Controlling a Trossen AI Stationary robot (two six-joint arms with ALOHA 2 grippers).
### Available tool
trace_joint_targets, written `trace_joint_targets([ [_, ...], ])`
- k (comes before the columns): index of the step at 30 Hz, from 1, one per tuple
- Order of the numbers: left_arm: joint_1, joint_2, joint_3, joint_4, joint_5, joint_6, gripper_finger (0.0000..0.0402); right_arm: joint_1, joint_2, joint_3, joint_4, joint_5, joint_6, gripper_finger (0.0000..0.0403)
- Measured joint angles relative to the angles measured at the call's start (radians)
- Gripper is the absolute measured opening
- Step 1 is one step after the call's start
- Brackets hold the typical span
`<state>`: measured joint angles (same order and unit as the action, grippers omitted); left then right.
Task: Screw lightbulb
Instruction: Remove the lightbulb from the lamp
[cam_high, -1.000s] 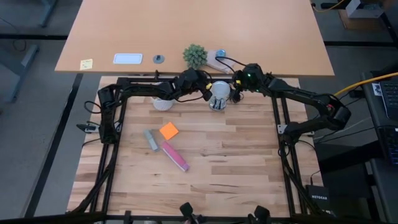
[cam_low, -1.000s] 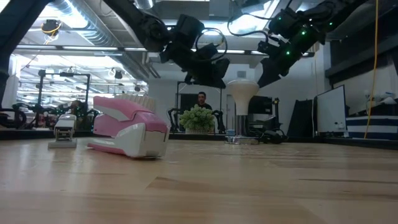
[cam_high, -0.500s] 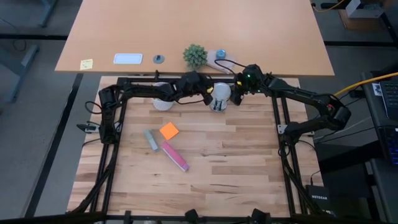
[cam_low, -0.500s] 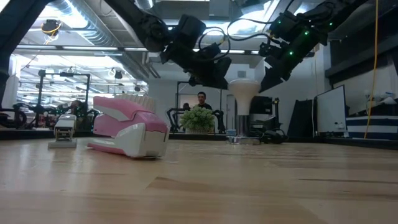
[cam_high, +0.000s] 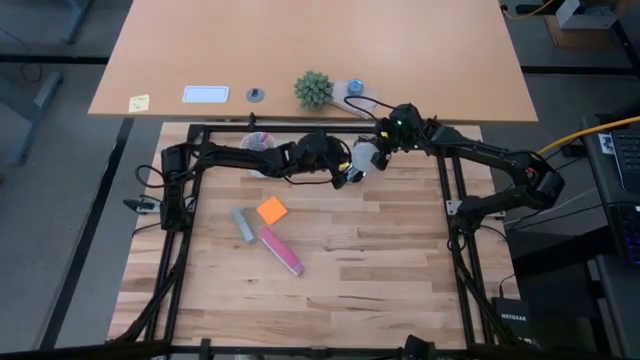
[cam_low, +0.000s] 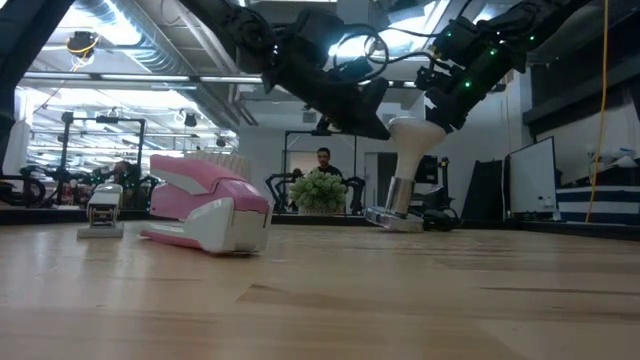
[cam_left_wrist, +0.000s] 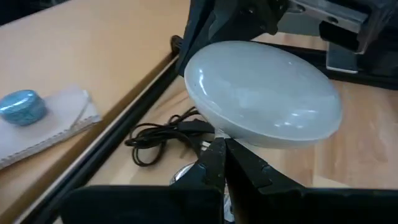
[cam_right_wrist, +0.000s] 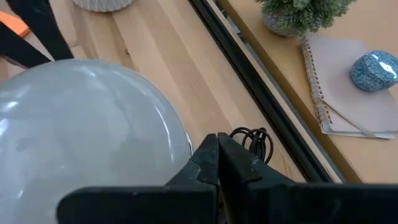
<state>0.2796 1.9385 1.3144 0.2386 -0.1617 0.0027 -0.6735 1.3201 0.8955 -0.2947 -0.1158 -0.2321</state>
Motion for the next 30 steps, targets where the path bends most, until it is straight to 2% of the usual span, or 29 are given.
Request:
trace_joint_targets([
  [5, -0.005, 0.0, 0.0, -0.038, -0.078, 0.012, 0.0, 0.0, 0.0, 0.0, 0.0, 0.0, 0.0, 0.0003],
  [9, -0.001, 0.0, 0.0, -0.113, -0.089, -0.008, 0.0, 0.0, 0.0, 0.0, 0.0, 0.008, -0.001, 0.0003],
  [17, -0.017, 0.0, 0.0, -0.239, -0.089, -0.06, 0.0, -0.001, 0.0, 0.0, 0.0, 0.116, -0.054, 0.0003],
  [21, -0.032, 0.0, 0.0, -0.319, -0.117, -0.089, 0.0, -0.001, -0.016, 0.001, -0.013, 0.206, -0.062, 0.0003],
  [25, -0.039, -0.002, 0.0, -0.374, -0.204, -0.101, 0.0, -0.001, -0.048, 0.035, -0.116, 0.283, -0.062, 0.0003],
  [30, -0.036, -0.029, -0.001, -0.376, -0.232, -0.1, 0.0, -0.001, -0.106, 0.113, -0.328, 0.287, -0.062, 0.0003],
])
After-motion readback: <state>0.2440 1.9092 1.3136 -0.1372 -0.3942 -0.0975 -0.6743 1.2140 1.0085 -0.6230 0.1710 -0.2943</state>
